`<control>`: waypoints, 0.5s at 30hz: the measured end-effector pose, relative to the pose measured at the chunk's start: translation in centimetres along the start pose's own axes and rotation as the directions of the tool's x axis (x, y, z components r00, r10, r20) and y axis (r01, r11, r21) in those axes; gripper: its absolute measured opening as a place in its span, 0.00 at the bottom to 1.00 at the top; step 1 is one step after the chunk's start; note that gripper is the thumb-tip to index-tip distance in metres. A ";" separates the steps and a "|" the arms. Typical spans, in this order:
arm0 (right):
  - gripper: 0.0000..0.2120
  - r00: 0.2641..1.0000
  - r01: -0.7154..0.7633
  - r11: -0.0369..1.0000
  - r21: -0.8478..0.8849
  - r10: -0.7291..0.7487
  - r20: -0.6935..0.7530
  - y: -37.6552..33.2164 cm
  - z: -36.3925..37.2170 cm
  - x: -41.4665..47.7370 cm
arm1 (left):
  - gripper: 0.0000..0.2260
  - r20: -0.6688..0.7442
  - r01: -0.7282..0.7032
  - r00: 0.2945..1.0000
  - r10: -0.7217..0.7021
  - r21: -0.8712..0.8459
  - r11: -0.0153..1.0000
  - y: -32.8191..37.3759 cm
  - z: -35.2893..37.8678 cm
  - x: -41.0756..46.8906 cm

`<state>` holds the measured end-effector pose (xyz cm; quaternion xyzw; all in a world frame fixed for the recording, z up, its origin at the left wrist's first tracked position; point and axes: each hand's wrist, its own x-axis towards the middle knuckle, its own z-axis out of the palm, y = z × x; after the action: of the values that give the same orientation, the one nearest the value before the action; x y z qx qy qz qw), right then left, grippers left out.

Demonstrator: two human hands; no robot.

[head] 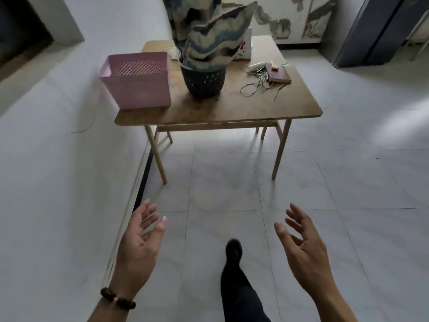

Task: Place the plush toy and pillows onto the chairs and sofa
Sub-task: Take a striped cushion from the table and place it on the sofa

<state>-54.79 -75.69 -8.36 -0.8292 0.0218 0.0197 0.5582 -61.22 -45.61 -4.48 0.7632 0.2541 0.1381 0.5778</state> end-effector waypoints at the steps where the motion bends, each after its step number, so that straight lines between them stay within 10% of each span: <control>1: 0.30 1.000 -0.006 1.000 0.005 0.006 -0.005 0.5 1.1 3.1 | 0.22 0.001 0.007 1.000 -0.007 0.006 1.000 -0.3 1.4 3.0; 15: 0.30 0.979 0.160 0.986 -0.043 -0.153 0.133 -11.5 10.7 44.2 | 0.24 -0.077 -0.032 0.996 0.035 0.040 0.999 9.9 10.4 38.7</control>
<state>-10.05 -62.06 -4.31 -0.8399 -0.0801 0.0298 0.5359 -21.48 -34.88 -1.28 0.7727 0.2659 0.1724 0.5500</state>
